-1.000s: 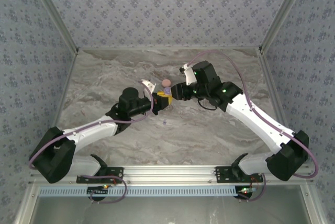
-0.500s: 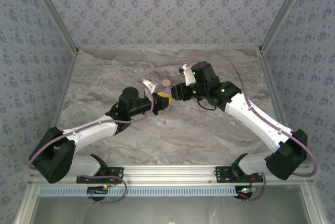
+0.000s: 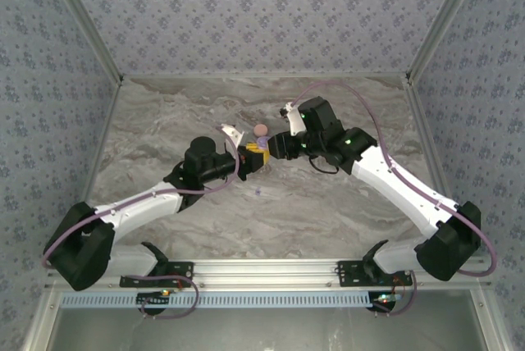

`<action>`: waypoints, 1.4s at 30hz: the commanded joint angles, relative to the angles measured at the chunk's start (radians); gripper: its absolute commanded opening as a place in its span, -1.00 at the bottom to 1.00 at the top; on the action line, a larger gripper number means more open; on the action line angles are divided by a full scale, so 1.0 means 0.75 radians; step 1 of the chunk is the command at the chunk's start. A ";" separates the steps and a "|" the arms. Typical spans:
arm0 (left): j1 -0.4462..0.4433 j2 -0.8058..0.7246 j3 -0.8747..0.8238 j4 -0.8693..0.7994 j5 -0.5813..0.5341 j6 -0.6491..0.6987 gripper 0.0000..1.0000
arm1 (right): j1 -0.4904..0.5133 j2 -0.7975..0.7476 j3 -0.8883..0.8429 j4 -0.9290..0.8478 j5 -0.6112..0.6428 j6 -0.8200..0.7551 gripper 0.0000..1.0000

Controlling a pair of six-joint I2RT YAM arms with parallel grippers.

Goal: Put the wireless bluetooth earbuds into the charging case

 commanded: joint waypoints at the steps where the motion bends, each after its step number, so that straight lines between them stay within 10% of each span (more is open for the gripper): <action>1: -0.013 -0.054 0.028 0.049 0.004 0.034 -0.62 | 0.002 0.009 0.035 -0.063 0.070 -0.029 -0.21; 42: -0.012 -0.136 0.006 -0.052 -0.066 0.113 -0.62 | -0.029 0.045 0.012 -0.161 0.204 0.003 -0.16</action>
